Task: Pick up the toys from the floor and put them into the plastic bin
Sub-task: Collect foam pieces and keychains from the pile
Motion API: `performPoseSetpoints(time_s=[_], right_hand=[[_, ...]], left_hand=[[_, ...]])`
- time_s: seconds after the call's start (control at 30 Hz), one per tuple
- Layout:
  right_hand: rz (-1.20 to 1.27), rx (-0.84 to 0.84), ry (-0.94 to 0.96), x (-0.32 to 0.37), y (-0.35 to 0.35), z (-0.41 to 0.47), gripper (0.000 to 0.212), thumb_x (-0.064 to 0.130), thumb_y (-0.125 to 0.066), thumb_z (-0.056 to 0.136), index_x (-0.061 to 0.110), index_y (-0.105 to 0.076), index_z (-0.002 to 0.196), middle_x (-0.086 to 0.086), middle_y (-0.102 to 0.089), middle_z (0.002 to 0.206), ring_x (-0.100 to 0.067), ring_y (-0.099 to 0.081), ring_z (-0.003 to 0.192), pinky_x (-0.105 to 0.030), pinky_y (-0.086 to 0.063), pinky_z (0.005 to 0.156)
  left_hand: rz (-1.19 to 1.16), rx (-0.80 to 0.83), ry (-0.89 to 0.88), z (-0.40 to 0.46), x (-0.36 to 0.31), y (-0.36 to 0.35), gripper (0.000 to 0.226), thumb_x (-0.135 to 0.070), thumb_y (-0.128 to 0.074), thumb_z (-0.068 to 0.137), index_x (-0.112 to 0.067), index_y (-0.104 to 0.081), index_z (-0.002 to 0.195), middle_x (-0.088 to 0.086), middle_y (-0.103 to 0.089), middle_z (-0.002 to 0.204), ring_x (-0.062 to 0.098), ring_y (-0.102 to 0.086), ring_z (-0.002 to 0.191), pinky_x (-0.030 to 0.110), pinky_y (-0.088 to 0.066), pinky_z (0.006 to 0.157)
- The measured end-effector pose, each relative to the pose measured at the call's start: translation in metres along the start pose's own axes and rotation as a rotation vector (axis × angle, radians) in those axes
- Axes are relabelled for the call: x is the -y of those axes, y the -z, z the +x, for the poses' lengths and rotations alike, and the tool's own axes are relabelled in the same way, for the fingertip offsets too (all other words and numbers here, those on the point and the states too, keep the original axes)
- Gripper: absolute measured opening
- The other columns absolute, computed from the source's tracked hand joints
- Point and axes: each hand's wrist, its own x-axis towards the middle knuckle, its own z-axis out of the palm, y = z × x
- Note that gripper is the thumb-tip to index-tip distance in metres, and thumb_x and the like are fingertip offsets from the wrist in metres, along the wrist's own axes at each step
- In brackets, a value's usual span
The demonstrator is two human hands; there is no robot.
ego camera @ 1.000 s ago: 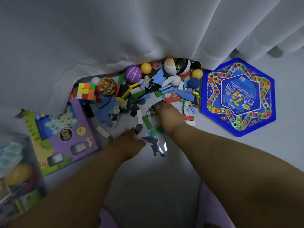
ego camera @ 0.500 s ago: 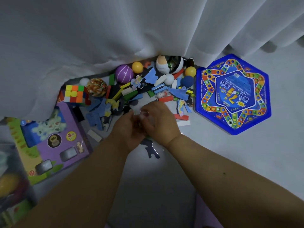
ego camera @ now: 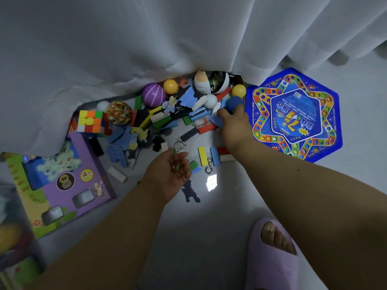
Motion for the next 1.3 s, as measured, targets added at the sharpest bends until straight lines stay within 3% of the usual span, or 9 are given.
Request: performPoseSetpoints(time_s=[0.63,0.9,1.0,1.07,1.13,1.17,1.2,1.23,1.3], right_hand=[[0.470,-0.147,-0.083,0.013,0.014,-0.015,0.027,0.018,-0.063,0.085,0.007,-0.056,0.109,-0.015,-0.053,0.103,-0.020,-0.044,0.080,-0.025,-0.028,0.056],[0.499,-0.026,0.458,0.084,0.019,-0.081,0.038,0.036,-0.062,0.084,0.019,-0.060,0.119,-0.002,-0.060,0.104,-0.018,-0.057,0.091,-0.024,-0.038,0.068],[0.479,-0.152,0.533,0.080,0.021,-0.083,0.037,0.042,-0.048,0.084,0.016,-0.066,0.104,-0.005,-0.062,0.092,-0.022,-0.060,0.078,-0.028,-0.044,0.059],[0.518,-0.266,0.429,0.070,0.022,-0.074,0.033,0.034,-0.046,0.084,0.013,-0.068,0.094,-0.008,-0.061,0.090,-0.024,-0.059,0.077,-0.030,-0.045,0.058],[0.531,-0.329,0.153,0.049,0.022,-0.059,0.024,0.022,-0.051,0.088,0.008,-0.065,0.100,-0.012,-0.058,0.102,-0.028,-0.058,0.088,-0.032,-0.043,0.064],[0.474,-0.310,0.024,0.035,0.022,-0.051,0.023,0.017,-0.053,0.089,0.008,-0.062,0.108,-0.013,-0.056,0.111,-0.030,-0.057,0.095,-0.033,-0.042,0.067],[0.381,-0.257,-0.075,0.020,0.020,-0.043,0.026,0.013,-0.052,0.090,0.008,-0.057,0.115,-0.014,-0.052,0.118,-0.031,-0.055,0.100,-0.034,-0.042,0.070],[0.291,-0.181,-0.134,0.006,0.019,-0.036,0.031,0.009,-0.052,0.090,0.007,-0.053,0.121,-0.015,-0.049,0.124,-0.033,-0.054,0.103,-0.035,-0.043,0.073],[0.147,-0.031,-0.143,-0.012,0.016,-0.027,0.035,0.007,-0.049,0.092,0.005,-0.048,0.127,-0.018,-0.044,0.128,-0.036,-0.052,0.109,-0.039,-0.045,0.080]], left_hand=[[-0.083,0.004,-0.030,0.000,0.001,-0.006,0.035,-0.030,-0.044,0.097,-0.004,-0.064,0.084,0.008,-0.056,0.075,0.016,-0.053,0.068,0.027,-0.052,0.064],[-0.388,0.138,-0.181,-0.001,-0.009,-0.003,0.021,-0.027,-0.048,0.090,-0.009,-0.058,0.096,0.007,-0.070,0.071,0.020,-0.070,0.062,0.029,-0.057,0.056],[-0.455,0.186,-0.140,0.004,-0.009,0.005,0.042,-0.036,-0.049,0.089,-0.006,-0.055,0.118,0.011,-0.069,0.097,0.027,-0.064,0.095,0.038,-0.051,0.082],[-0.428,0.210,-0.109,0.004,-0.011,0.005,0.055,-0.046,-0.041,0.095,-0.006,-0.051,0.132,0.017,-0.060,0.126,0.036,-0.054,0.120,0.043,-0.044,0.094],[-0.467,0.302,-0.076,0.006,-0.011,0.006,0.056,-0.049,-0.057,0.087,0.001,-0.069,0.109,0.024,-0.064,0.115,0.037,-0.066,0.102,0.047,-0.051,0.083],[-0.431,0.224,-0.050,0.007,-0.011,0.005,0.105,-0.070,0.001,0.070,0.001,-0.075,0.085,0.022,-0.070,0.091,0.031,-0.071,0.074,0.044,-0.057,0.065],[-0.371,0.241,-0.104,0.010,-0.011,0.005,0.047,-0.017,-0.076,0.027,0.000,-0.073,0.071,0.017,-0.069,0.075,0.025,-0.065,0.055,0.038,-0.057,0.051],[-0.343,0.144,-0.144,0.003,-0.014,0.000,0.058,-0.055,-0.051,0.086,-0.002,-0.069,0.071,0.012,-0.064,0.072,0.022,-0.059,0.053,0.034,-0.056,0.046],[-0.286,0.150,-0.136,0.001,-0.012,-0.005,0.049,-0.053,-0.054,0.087,-0.005,-0.062,0.091,0.011,-0.064,0.089,0.026,-0.061,0.071,0.034,-0.058,0.056]])
